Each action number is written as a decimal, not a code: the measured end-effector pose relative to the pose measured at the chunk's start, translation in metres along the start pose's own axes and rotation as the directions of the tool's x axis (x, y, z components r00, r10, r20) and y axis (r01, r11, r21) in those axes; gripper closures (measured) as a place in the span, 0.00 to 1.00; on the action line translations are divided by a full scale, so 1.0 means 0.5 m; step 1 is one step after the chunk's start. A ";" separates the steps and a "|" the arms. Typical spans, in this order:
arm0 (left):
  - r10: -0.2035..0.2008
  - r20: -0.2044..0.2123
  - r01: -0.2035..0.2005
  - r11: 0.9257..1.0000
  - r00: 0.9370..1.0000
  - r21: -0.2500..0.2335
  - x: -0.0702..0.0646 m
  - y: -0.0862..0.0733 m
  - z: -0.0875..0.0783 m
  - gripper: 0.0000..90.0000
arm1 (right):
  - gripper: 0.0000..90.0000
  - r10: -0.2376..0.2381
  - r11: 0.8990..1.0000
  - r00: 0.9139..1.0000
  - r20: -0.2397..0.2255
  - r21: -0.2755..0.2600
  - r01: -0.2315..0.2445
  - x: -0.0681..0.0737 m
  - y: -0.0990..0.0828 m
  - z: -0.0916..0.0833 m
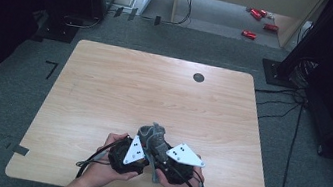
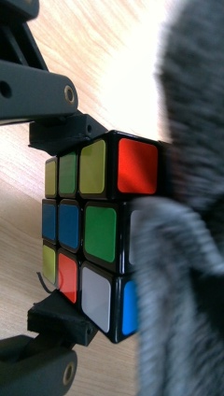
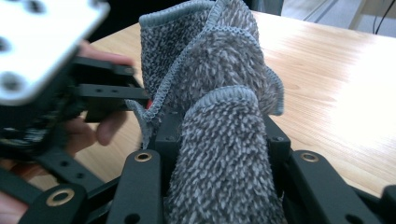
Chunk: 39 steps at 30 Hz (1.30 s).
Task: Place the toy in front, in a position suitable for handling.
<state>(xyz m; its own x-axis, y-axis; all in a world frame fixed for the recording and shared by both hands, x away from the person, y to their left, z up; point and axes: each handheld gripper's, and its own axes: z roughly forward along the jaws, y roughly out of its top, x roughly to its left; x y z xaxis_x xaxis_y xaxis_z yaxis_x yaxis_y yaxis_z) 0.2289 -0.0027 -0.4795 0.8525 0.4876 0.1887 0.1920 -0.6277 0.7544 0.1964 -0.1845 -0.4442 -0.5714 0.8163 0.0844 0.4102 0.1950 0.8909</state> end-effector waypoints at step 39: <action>0.003 0.008 -0.003 1.000 1.000 -0.001 -0.003 0.003 -0.001 0.38 | 0.69 -0.032 0.999 0.999 -0.034 -0.011 0.031 0.016 0.001 0.000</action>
<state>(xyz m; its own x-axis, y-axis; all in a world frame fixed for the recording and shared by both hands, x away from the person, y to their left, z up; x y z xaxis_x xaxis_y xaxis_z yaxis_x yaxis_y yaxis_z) 0.2276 -0.0043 -0.4786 0.8568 0.4811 0.1856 0.1894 -0.6284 0.7544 0.1922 -0.1779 -0.4430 -0.6080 0.7907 0.0711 0.3844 0.2149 0.8978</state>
